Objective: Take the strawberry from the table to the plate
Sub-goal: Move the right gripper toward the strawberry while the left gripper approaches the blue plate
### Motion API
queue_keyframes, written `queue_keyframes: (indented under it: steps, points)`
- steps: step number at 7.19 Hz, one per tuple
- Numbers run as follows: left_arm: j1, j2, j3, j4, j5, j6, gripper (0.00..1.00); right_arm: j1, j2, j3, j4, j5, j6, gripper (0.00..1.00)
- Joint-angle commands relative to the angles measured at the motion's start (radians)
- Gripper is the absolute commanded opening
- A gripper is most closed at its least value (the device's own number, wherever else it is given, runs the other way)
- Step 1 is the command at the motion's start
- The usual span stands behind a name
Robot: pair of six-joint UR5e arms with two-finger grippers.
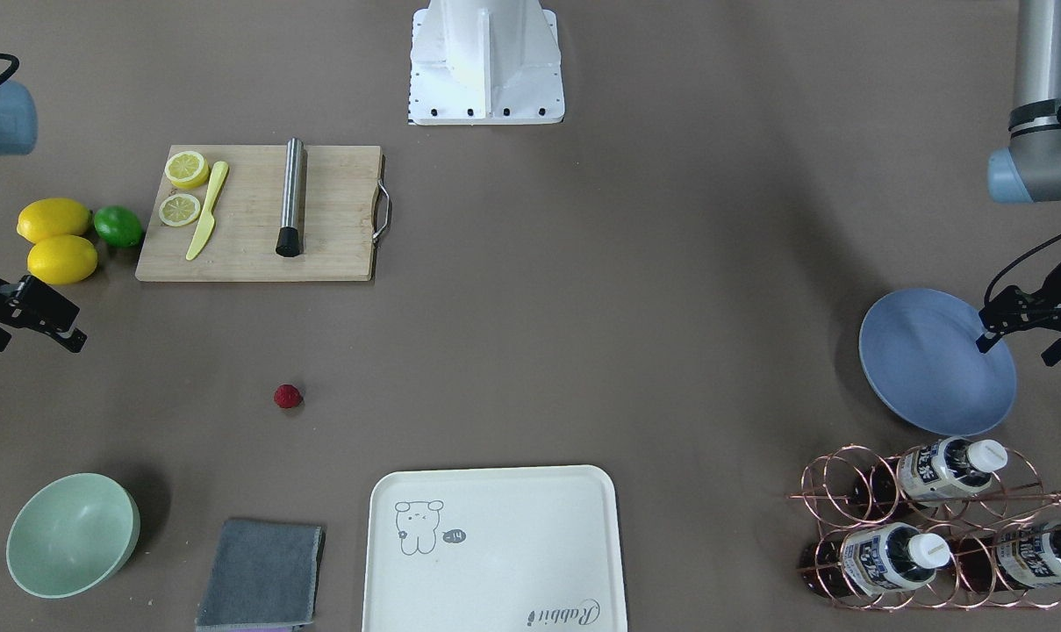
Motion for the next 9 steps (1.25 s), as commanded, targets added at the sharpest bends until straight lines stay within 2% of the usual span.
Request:
queue_keyframes:
  steps: [1,6,8,9]
  points:
    - [0.006,-0.009,0.041,-0.029,0.023,-0.004,0.98,-0.013,0.021,-0.007,0.000,-0.013,0.020,1.00]
    - [0.001,-0.034,0.075,-0.029,0.003,-0.007,0.98,-0.021,0.032,-0.004,0.000,-0.030,0.037,1.00]
    - [-0.067,-0.056,0.101,-0.027,-0.143,-0.020,0.98,-0.019,0.027,-0.002,-0.002,-0.032,0.037,1.00]
    - [-0.075,-0.056,0.106,-0.029,-0.150,-0.017,0.98,-0.019,0.024,-0.001,0.000,-0.032,0.038,1.00]
